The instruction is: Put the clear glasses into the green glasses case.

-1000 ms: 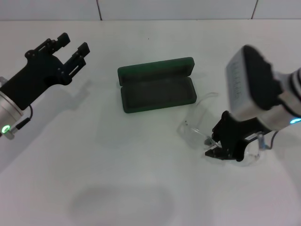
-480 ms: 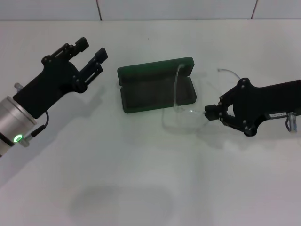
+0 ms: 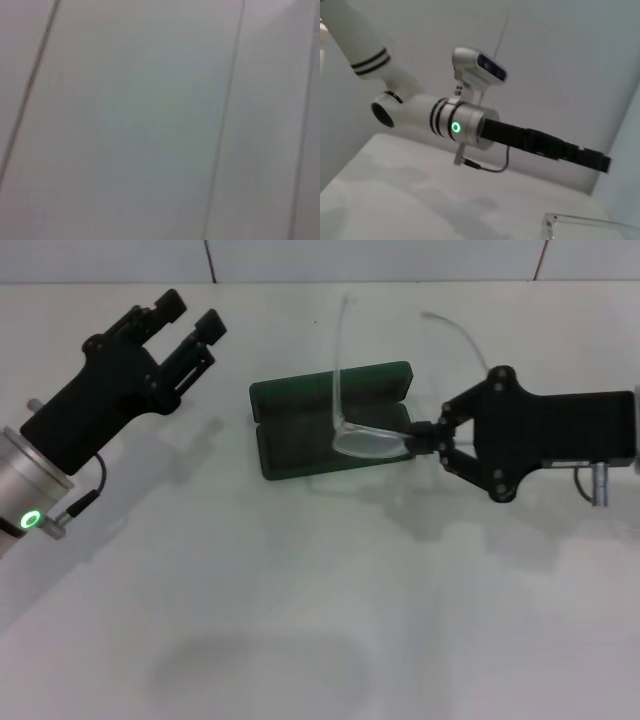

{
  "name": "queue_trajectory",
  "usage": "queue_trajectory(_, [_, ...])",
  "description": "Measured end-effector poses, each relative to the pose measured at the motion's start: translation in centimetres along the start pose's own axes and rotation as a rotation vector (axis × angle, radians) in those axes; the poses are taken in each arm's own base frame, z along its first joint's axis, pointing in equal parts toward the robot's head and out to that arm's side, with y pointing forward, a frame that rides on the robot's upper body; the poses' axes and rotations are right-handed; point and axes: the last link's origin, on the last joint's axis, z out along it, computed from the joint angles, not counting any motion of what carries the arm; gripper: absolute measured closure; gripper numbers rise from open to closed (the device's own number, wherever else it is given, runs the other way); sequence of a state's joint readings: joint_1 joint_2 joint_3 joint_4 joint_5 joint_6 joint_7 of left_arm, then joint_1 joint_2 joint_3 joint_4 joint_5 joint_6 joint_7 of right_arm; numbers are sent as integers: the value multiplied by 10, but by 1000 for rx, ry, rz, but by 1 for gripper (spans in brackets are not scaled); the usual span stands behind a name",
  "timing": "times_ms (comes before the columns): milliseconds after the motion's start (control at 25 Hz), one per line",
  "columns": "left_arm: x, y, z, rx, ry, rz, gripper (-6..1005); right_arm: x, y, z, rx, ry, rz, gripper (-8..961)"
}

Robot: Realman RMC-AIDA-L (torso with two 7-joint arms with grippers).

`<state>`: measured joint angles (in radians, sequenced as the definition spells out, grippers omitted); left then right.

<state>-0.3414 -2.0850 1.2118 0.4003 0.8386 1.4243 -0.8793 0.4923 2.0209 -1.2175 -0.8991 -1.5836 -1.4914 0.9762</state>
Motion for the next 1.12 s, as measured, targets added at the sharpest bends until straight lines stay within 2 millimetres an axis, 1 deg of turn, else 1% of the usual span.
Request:
queue_trajectory(160, [8, 9, 4, -104, 16, -4, 424, 2, -2, 12, -24, -27, -24, 918])
queue_trajectory(320, [18, 12, 6, -171, 39, -6, 424, 1, -5, 21, -59, -43, -22, 918])
queue_trajectory(440, [20, 18, 12, -232, 35, -12, 425, -3, 0, 24, -100, -78, -46, 918])
queue_trajectory(640, [20, 26, 29, -328, -16, -60, 425, -11, 4, 23, -129, -139, -119, 918])
queue_trajectory(920, [17, 32, 39, -381, -71, -111, 426, -12, 5, 19, -95, -171, -153, 918])
queue_trajectory(1120, [13, 37, 46, -408, -104, -153, 427, -18, 9, 15, -106, -222, -194, 918])
